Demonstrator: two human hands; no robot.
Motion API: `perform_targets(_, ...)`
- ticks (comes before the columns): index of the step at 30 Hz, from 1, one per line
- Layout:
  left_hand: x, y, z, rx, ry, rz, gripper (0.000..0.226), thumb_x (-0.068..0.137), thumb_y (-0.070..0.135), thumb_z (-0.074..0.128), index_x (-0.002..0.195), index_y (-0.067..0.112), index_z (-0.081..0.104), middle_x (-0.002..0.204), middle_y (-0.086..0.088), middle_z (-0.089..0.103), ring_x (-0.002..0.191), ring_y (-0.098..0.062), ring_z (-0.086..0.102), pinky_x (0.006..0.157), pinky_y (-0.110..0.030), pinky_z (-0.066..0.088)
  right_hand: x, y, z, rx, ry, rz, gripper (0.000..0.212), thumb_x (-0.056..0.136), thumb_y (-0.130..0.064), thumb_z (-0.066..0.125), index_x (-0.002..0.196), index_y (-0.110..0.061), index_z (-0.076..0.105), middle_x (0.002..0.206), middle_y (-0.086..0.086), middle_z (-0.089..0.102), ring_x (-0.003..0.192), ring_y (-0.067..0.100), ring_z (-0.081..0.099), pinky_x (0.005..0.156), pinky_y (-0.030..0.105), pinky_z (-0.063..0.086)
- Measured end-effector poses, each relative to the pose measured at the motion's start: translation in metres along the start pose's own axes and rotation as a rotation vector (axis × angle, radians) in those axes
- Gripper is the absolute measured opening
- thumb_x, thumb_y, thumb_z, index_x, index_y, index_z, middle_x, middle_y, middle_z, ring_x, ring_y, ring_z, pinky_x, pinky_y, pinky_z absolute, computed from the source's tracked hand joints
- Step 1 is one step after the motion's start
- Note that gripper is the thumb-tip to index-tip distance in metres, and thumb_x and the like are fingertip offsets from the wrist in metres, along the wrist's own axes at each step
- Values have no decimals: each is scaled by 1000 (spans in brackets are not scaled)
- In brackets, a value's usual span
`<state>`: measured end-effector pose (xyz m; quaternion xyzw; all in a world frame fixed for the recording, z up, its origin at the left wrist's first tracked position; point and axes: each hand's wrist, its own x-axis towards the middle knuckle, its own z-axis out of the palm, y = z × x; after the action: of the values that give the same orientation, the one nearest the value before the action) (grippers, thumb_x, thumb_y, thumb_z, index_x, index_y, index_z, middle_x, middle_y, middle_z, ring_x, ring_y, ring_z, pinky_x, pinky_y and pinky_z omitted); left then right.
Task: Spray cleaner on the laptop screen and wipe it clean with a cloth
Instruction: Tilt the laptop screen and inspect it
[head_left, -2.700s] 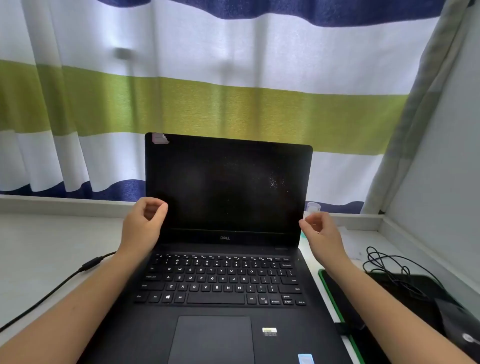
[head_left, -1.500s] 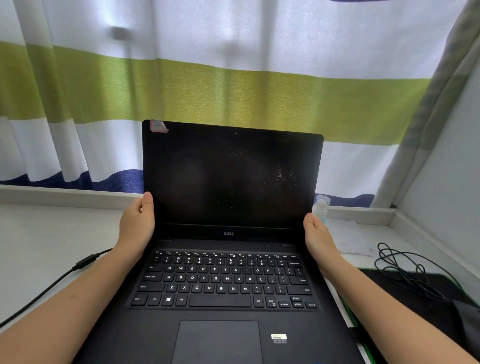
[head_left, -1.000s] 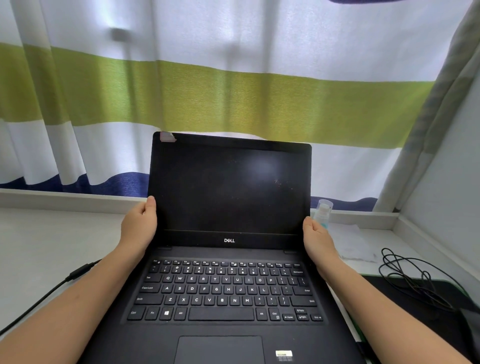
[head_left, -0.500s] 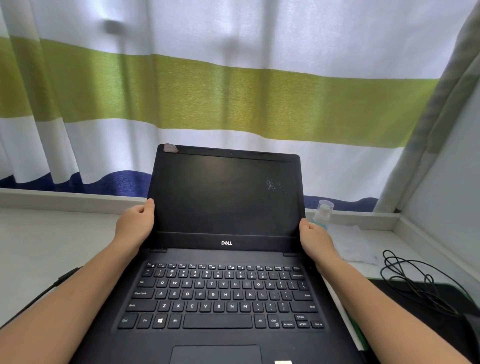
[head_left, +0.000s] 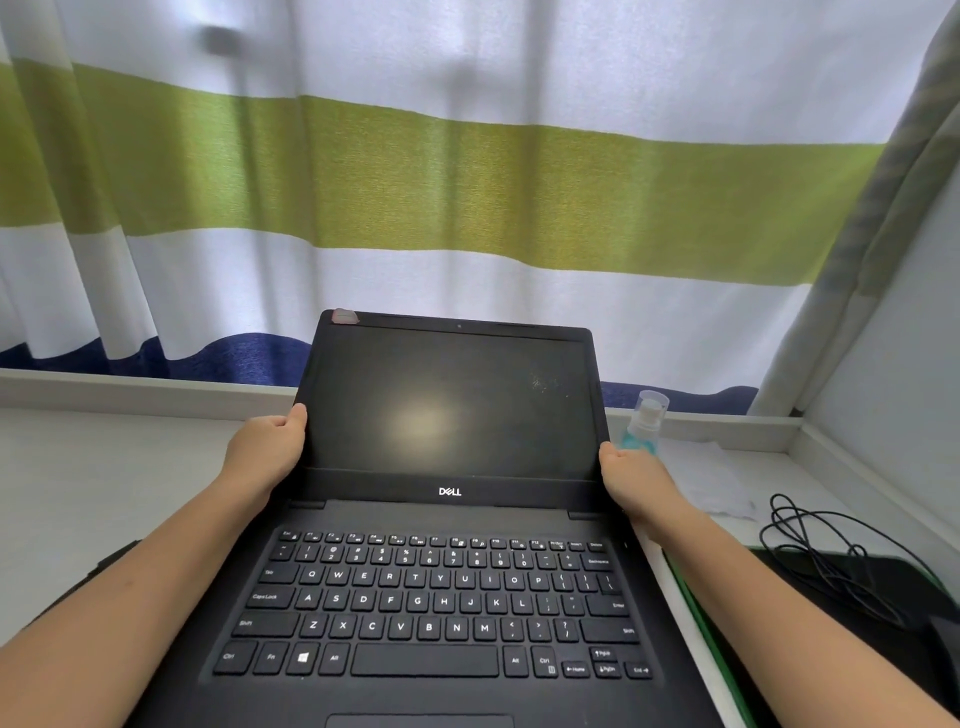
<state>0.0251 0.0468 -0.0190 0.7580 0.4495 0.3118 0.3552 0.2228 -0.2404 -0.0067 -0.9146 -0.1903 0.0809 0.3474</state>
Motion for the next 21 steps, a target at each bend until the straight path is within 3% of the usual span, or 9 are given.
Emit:
perform_targets(4,-4,0,0,26,10,2,53,97,34,36,73,-7,60,75,-18,55,78,-33,47,69,-33,32,0,3,1,20,-17,41,29,97,-30,28,89,-9,47,92,16,46,83,24,41,74,29,33)
perform_targets(8,-5,-2,-2,32,28,7,57,97,35,36,76,-10,62,80,-21,58,80,-35,48,70,-33,33,-1,3,-1,-15,24,21,40,96,-27,30,95,-1,61,95,19,54,89,31,50,76,32,37)
perform_targets(10,-7,-1,-2,30,32,1,54,97,36,36,77,-7,63,81,-19,56,80,-33,47,72,-32,32,-2,6,-3,-5,86,13,40,93,-30,35,76,-7,63,90,16,58,87,31,51,70,30,37)
perform_targets(13,-7,0,-1,10,34,-10,54,96,34,36,81,-11,62,82,-20,57,81,-34,47,71,-33,33,-4,9,-7,57,149,-19,45,92,-33,40,51,-16,48,73,12,57,76,28,49,58,29,34)
perform_targets(16,-5,1,0,3,52,6,49,93,35,37,85,-8,60,84,-21,60,82,-35,49,70,-35,35,-5,8,-15,24,199,-108,45,94,-33,39,62,-7,56,74,14,62,70,25,50,56,24,34)
perform_targets(21,-8,11,2,16,65,36,43,85,45,45,103,8,58,101,-9,62,94,-33,54,82,-39,42,3,9,-27,-54,413,-161,20,91,-32,47,84,-15,54,82,5,58,75,23,50,62,30,33)
